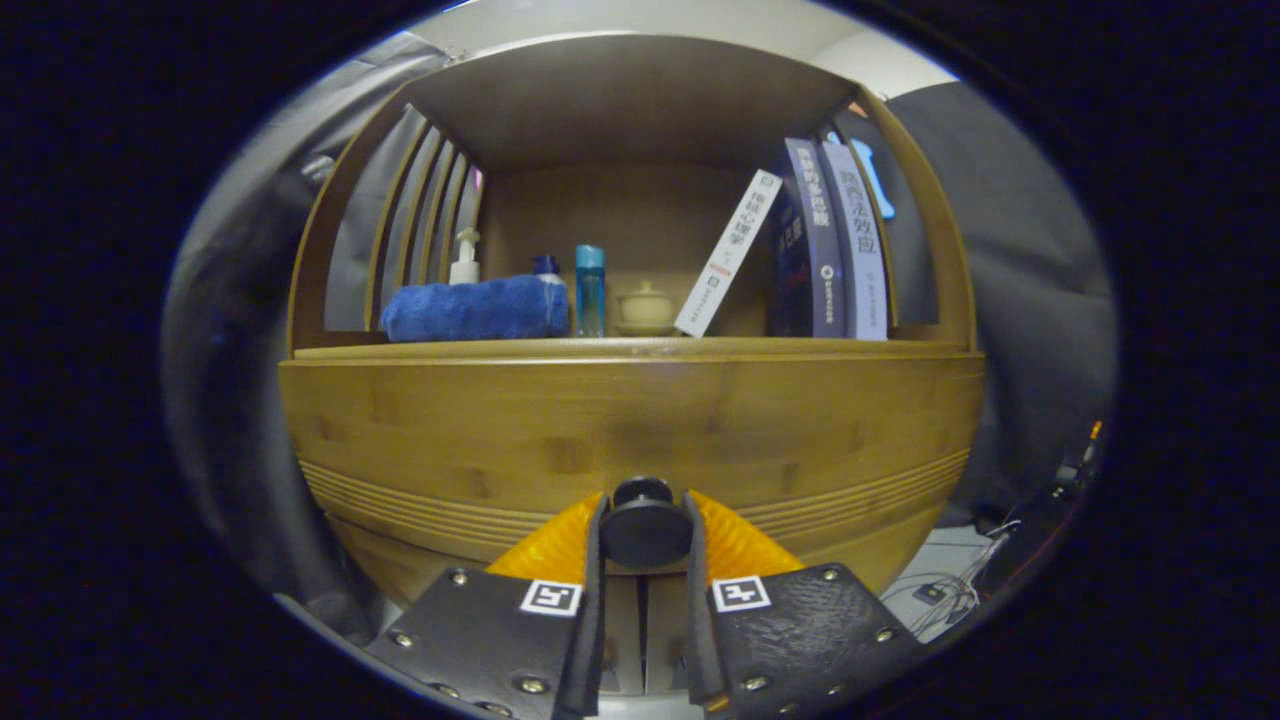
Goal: Pull open the drawer, take out the items inside it, and place them on the countertop above the cabinet.
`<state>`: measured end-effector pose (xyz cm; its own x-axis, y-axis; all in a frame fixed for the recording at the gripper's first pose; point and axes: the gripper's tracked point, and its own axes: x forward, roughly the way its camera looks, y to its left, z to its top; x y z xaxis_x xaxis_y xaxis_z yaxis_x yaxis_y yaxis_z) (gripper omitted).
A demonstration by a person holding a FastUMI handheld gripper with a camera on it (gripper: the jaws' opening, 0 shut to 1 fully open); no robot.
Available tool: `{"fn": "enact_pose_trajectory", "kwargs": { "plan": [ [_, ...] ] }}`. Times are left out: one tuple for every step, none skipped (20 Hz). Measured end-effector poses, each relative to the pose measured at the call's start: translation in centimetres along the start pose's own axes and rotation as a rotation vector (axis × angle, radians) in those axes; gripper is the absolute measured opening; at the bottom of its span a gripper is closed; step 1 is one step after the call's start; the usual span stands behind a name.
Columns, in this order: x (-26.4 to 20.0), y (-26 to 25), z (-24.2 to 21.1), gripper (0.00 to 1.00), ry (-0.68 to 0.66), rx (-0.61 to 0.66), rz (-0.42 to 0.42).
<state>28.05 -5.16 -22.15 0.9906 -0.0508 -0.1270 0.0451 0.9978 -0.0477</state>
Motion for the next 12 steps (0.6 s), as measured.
{"fn": "enact_pose_trajectory", "kwargs": {
  "plan": [
    [-0.4, -0.1, -0.1, 0.33, 0.008, 0.011, 0.001],
    [-0.9, -0.2, 0.2, 0.33, 0.002, 0.006, -0.005],
    [-1.6, -0.5, 0.1, 0.33, 0.008, -0.008, -0.014],
    [-2.5, -0.6, -0.2, 0.33, 0.013, -0.011, -0.015],
    [-3.5, -0.6, -0.3, 0.33, 0.019, -0.006, -0.017],
    [-4.5, -0.6, -0.3, 0.33, 0.027, 0.001, -0.018],
    [-5.5, -0.7, -0.4, 0.33, 0.028, 0.005, -0.020],
    [-6.2, -0.8, -0.6, 0.33, 0.035, 0.003, -0.023],
    [-7.1, -1.0, -0.7, 0.33, 0.039, 0.003, -0.021],
    [-7.7, -1.0, -0.8, 0.33, 0.041, 0.007, -0.019],
    [-8.6, -1.1, -0.7, 0.33, 0.037, 0.022, -0.018],
    [-9.4, -1.1, -0.8, 0.33, 0.037, 0.025, -0.015]
  ]
}}
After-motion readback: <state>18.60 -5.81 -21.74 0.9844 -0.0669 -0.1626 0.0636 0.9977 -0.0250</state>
